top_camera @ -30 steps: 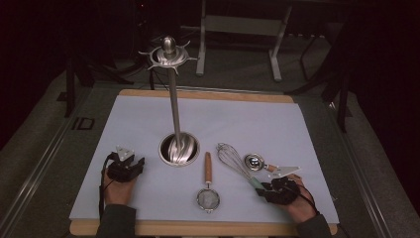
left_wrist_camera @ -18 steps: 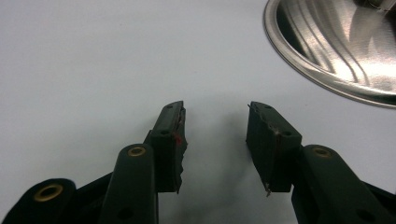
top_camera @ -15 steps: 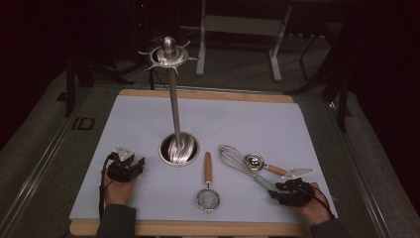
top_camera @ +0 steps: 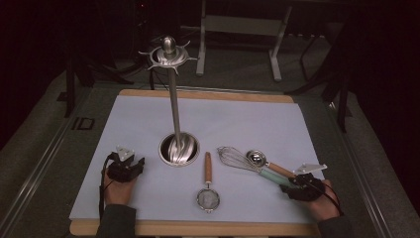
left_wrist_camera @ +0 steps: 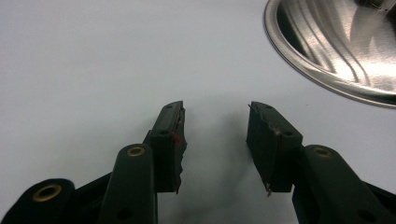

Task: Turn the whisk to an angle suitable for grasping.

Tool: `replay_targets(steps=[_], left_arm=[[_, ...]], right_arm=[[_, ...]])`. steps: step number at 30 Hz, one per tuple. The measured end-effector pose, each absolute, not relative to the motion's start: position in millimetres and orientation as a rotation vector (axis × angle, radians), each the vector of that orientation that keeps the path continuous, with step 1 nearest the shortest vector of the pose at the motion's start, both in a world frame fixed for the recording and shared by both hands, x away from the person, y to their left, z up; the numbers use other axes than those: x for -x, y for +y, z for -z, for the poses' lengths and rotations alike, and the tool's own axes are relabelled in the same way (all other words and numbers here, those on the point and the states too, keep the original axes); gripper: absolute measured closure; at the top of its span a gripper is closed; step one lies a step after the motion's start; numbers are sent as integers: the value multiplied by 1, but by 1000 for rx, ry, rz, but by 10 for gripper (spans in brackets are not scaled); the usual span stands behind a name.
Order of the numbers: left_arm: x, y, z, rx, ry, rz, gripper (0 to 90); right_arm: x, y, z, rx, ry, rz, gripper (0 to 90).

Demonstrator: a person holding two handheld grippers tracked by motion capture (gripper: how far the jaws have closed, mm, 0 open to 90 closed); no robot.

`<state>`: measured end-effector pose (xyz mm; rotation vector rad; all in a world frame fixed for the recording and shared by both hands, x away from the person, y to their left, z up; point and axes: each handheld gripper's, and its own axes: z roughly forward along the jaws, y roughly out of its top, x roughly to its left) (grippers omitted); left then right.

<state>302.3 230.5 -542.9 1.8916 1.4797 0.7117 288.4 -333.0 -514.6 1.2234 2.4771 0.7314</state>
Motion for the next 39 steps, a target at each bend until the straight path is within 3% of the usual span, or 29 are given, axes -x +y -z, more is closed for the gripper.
replay_targets(steps=[11,16,24,28,31,39], left_arm=[[-302,230,543,-1890,1480,-711,568],[-302,230,543,-1889,1481,-710,568],[-302,231,543,-1889,1480,-708,568],[-303,231,543,-1888,1480,-704,568],[-303,231,543,-1885,1482,-702,568],[-303,231,543,-1884,1483,-699,568]], right_arm=[[-296,-329,515,-1152,2519,-744,539],[-301,-314,512,-1111,2530,-762,482],[-314,-285,497,-1054,2531,-881,465],[-334,-261,488,-1073,2497,-979,503],[-347,-239,487,-1070,2484,-1008,580],[-369,-201,485,-1018,2486,-983,584]])
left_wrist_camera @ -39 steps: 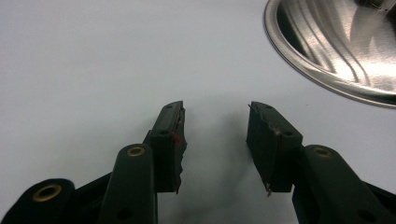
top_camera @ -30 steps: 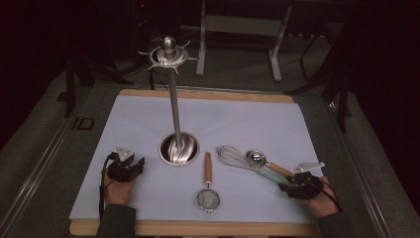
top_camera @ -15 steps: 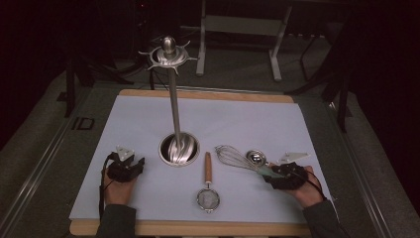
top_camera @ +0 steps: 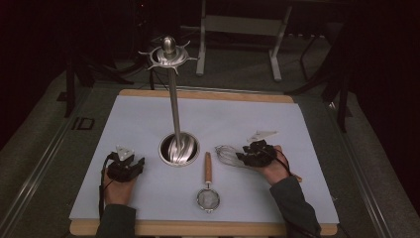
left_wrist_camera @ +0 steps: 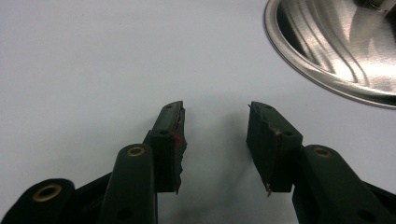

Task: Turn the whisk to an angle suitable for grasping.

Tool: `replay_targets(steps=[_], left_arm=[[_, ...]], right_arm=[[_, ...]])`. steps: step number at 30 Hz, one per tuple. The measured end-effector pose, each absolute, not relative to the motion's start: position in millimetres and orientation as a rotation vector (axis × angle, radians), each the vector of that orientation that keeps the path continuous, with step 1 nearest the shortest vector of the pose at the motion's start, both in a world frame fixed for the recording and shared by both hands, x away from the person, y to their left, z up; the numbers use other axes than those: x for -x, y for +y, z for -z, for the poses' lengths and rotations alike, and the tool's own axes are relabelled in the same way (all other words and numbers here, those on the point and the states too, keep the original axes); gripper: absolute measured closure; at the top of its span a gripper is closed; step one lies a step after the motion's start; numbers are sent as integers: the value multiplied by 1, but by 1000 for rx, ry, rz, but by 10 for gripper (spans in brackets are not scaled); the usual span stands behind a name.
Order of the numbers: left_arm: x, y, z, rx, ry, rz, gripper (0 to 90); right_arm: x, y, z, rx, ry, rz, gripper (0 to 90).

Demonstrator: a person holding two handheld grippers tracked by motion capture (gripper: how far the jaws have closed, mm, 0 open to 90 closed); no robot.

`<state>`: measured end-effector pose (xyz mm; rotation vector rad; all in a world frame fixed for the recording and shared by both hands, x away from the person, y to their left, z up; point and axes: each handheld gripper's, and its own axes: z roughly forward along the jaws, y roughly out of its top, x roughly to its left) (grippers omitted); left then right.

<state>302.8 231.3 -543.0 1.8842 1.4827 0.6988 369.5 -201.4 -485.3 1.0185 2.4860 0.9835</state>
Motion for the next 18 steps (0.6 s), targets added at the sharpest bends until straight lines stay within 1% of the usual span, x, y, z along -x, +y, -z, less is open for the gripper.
replay_targets(steps=[3,4,6,8,9,10,13,15,18], left_arm=[[-303,231,543,-1884,1483,-698,568],[-303,231,543,-1885,1483,-698,568],[-303,231,543,-1884,1483,-697,568],[-303,232,543,-1884,1484,-695,568],[-303,232,543,-1884,1484,-695,568],[-303,232,543,-1885,1484,-694,568],[-303,232,543,-1884,1484,-694,568],[-303,232,543,-1885,1485,-694,568],[-303,231,543,-1885,1485,-695,568]], right_arm=[[-375,-195,486,-1016,2495,-973,591],[-381,-188,487,-1013,2509,-953,608],[-384,-185,488,-1011,2515,-948,615],[-389,-178,490,-1010,2535,-926,647],[-389,-178,490,-1010,2535,-926,647],[-391,-175,492,-1002,2546,-921,681],[-391,-174,492,-998,2548,-914,697],[-389,-173,493,-953,2570,-891,767],[-386,-174,492,-941,2584,-881,797]])
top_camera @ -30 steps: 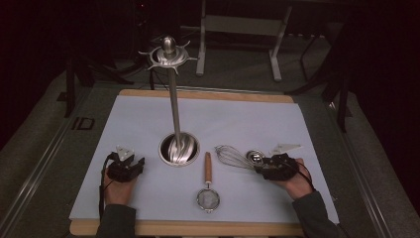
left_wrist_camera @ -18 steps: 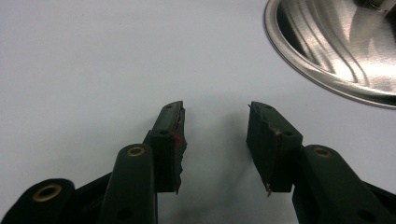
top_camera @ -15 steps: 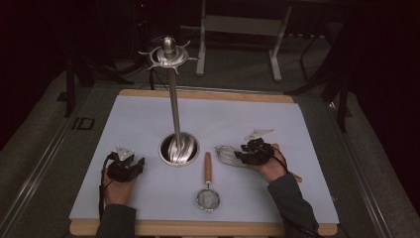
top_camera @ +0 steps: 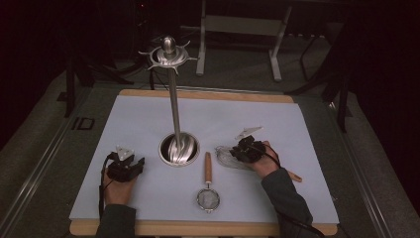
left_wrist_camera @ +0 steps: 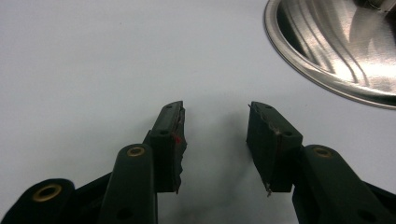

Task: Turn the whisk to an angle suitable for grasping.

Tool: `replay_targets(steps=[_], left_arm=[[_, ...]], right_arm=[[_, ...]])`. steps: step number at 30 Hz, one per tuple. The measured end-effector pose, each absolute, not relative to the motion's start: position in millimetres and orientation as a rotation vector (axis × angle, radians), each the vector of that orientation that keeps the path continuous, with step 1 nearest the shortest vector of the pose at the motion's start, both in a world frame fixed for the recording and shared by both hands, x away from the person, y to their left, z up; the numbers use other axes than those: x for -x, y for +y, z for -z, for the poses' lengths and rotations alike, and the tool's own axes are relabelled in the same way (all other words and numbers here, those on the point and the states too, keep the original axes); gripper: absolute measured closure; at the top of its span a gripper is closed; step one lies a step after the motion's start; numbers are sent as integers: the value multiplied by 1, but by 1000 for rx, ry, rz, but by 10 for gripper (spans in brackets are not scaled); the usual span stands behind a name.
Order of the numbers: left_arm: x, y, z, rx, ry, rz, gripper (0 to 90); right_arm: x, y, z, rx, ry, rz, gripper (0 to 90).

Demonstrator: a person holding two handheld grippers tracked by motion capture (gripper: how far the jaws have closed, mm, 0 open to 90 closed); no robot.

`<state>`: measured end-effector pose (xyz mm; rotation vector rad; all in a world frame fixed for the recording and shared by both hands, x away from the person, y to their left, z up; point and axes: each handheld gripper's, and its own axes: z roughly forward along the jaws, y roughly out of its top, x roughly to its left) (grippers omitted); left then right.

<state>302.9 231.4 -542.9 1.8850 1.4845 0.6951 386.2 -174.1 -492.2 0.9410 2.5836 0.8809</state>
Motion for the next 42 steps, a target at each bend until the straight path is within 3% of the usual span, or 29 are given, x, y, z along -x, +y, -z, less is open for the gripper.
replay_targets(steps=[27,33,42], left_arm=[[-303,231,543,-1884,1485,-701,565],[-303,231,543,-1885,1484,-701,565],[-303,231,543,-1886,1484,-701,565]], right_arm=[[-304,-199,491,-550,2788,-927,802],[-307,-196,488,-602,2749,-911,659],[-301,-211,477,-732,2644,-1013,571]])
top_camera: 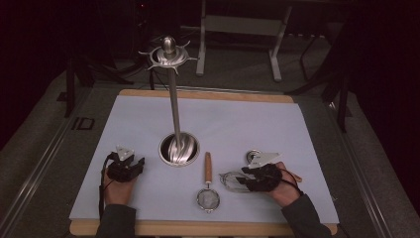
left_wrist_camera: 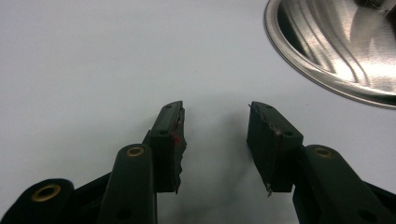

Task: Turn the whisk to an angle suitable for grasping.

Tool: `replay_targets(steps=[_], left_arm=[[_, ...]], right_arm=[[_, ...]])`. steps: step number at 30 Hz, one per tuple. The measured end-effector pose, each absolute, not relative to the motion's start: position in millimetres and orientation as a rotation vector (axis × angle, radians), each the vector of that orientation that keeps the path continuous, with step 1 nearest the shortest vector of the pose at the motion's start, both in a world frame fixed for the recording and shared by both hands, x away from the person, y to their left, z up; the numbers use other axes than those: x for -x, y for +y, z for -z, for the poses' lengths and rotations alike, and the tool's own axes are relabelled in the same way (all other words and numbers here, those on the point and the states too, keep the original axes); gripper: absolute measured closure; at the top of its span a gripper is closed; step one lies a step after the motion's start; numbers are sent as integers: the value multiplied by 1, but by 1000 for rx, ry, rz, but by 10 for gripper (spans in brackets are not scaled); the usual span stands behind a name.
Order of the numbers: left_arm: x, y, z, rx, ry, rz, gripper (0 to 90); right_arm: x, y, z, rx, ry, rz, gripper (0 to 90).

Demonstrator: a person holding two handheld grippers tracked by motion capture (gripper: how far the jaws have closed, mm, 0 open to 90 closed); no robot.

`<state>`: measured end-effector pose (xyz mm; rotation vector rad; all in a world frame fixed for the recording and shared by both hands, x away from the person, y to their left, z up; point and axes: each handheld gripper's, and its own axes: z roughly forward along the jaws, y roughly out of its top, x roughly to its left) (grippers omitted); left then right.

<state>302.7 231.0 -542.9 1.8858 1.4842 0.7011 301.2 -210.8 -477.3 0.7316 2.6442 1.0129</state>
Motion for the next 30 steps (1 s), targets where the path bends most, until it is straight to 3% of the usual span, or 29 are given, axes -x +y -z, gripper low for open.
replay_targets(steps=[12,22,30], left_arm=[[-303,231,543,-1885,1485,-703,564],[-302,230,543,-1889,1483,-711,562],[-302,230,543,-1890,1482,-713,562]], right_arm=[[-283,-262,468,-927,2507,-1075,600],[-244,-329,481,-1173,2408,-957,851],[-215,-357,511,-1304,2416,-864,893]])
